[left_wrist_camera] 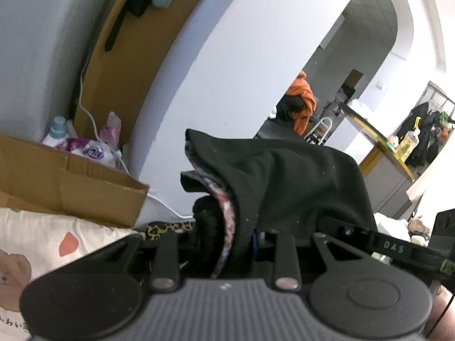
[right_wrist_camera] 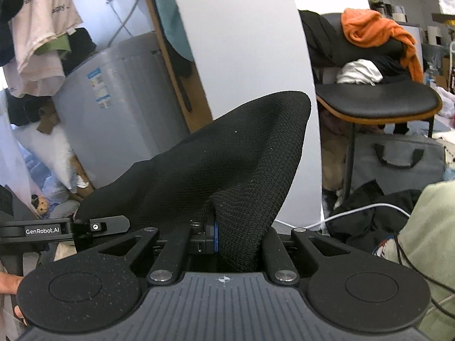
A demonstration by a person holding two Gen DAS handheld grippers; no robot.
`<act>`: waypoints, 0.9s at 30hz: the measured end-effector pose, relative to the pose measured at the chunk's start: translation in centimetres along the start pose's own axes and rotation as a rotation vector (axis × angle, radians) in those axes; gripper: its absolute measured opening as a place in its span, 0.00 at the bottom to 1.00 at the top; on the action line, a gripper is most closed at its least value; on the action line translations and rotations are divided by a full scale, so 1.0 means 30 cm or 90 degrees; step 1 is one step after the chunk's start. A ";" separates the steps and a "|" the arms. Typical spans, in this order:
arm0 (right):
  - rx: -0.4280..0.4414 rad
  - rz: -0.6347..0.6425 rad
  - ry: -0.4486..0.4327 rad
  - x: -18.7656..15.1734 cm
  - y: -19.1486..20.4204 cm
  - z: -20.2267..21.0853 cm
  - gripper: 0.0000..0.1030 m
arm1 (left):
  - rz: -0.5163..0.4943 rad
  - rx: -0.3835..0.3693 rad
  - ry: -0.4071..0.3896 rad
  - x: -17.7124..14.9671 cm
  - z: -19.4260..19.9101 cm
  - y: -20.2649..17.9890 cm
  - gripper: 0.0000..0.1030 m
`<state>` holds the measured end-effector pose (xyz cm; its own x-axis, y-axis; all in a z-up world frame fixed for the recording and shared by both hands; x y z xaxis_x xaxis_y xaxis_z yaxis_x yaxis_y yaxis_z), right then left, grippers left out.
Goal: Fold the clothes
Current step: 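Lift the folded black shorts with both grippers and carry them toward the black clothes pile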
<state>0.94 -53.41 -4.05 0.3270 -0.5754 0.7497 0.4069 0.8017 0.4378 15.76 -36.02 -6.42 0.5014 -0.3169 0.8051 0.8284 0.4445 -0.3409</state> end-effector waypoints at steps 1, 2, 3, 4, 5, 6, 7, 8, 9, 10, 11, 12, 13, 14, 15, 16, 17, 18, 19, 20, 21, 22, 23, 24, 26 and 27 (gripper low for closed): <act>-0.006 -0.002 0.001 -0.011 -0.015 -0.013 0.07 | -0.001 -0.002 0.003 -0.013 -0.019 0.005 0.31; -0.012 -0.004 0.002 -0.023 -0.030 -0.026 0.07 | -0.001 -0.003 0.007 -0.028 -0.037 0.009 0.31; -0.017 -0.005 0.002 -0.034 -0.045 -0.040 0.07 | 0.000 -0.004 0.011 -0.043 -0.055 0.014 0.31; -0.023 -0.010 0.004 -0.046 -0.062 -0.054 0.07 | 0.002 -0.005 0.016 -0.057 -0.076 0.020 0.31; -0.028 -0.016 0.006 -0.059 -0.081 -0.071 0.07 | 0.003 -0.006 0.021 -0.072 -0.096 0.026 0.31; -0.032 -0.021 0.008 -0.072 -0.099 -0.087 0.07 | 0.002 -0.008 0.025 -0.087 -0.114 0.029 0.31; -0.037 -0.025 0.011 -0.083 -0.115 -0.102 0.07 | 0.001 -0.009 0.029 -0.101 -0.129 0.032 0.31; -0.042 -0.030 0.013 -0.095 -0.132 -0.118 0.07 | 0.001 -0.011 0.033 -0.115 -0.145 0.036 0.31; -0.047 -0.034 0.015 -0.106 -0.149 -0.134 0.07 | 0.000 -0.012 0.037 -0.130 -0.161 0.039 0.31; -0.052 -0.038 0.018 -0.118 -0.165 -0.150 0.07 | 0.001 -0.014 0.042 -0.145 -0.180 0.046 0.31; -0.056 -0.041 0.021 -0.130 -0.181 -0.166 0.07 | 0.002 -0.015 0.046 -0.161 -0.200 0.054 0.31; -0.060 -0.043 0.025 -0.144 -0.198 -0.184 0.07 | 0.004 -0.015 0.050 -0.178 -0.218 0.060 0.31; -0.064 -0.046 0.029 -0.158 -0.214 -0.201 0.07 | 0.005 -0.016 0.053 -0.194 -0.236 0.066 0.31; -0.068 -0.048 0.033 -0.171 -0.230 -0.218 0.07 | 0.006 -0.016 0.057 -0.210 -0.253 0.072 0.31; -0.073 -0.049 0.037 -0.184 -0.245 -0.235 0.07 | 0.007 -0.016 0.060 -0.227 -0.270 0.078 0.31; -0.077 -0.049 0.040 -0.196 -0.259 -0.252 0.07 | 0.009 -0.016 0.064 -0.244 -0.288 0.086 0.31; -0.081 -0.049 0.044 -0.208 -0.272 -0.267 0.07 | 0.015 -0.016 0.069 -0.261 -0.308 0.095 0.31; -0.083 -0.051 0.047 -0.220 -0.287 -0.284 0.07 | 0.020 -0.017 0.073 -0.278 -0.327 0.104 0.31; -0.085 -0.054 0.051 -0.232 -0.303 -0.300 0.07 | 0.025 -0.018 0.077 -0.295 -0.346 0.112 0.31; -0.087 -0.056 0.055 -0.244 -0.319 -0.317 0.07 | 0.029 -0.019 0.081 -0.312 -0.364 0.119 0.31; -0.090 -0.057 0.060 -0.257 -0.336 -0.336 0.07 | 0.033 -0.020 0.085 -0.329 -0.384 0.125 0.31; -0.094 -0.057 0.065 -0.271 -0.355 -0.353 0.07 | 0.038 -0.022 0.089 -0.347 -0.403 0.132 0.31; -0.098 -0.056 0.069 -0.284 -0.372 -0.370 0.07 | 0.042 -0.025 0.093 -0.365 -0.423 0.138 0.31; -0.103 -0.056 0.074 -0.297 -0.390 -0.386 0.07 | 0.046 -0.028 0.097 -0.382 -0.442 0.145 0.31; -0.111 -0.056 0.084 -0.324 -0.425 -0.418 0.07 | 0.051 -0.034 0.102 -0.417 -0.481 0.155 0.31; -0.115 -0.054 0.087 -0.336 -0.441 -0.432 0.07 | 0.053 -0.037 0.103 -0.433 -0.499 0.160 0.31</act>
<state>3.32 -60.33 -23.83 0.3920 -0.6658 0.6348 0.5802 0.7145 0.3910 16.98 -42.32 -25.78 0.5988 -0.4136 0.6858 0.7928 0.4271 -0.4347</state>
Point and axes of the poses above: each gripper's, at about its wrist camera, not at the fingertips, and z roughly against the way its jaws point, y to its left, x to its top, the point moved 8 cm from there along -z, roughly the way its jaws point, and after that the axes turned 12 degrees about -z, right-handed, at the moved point
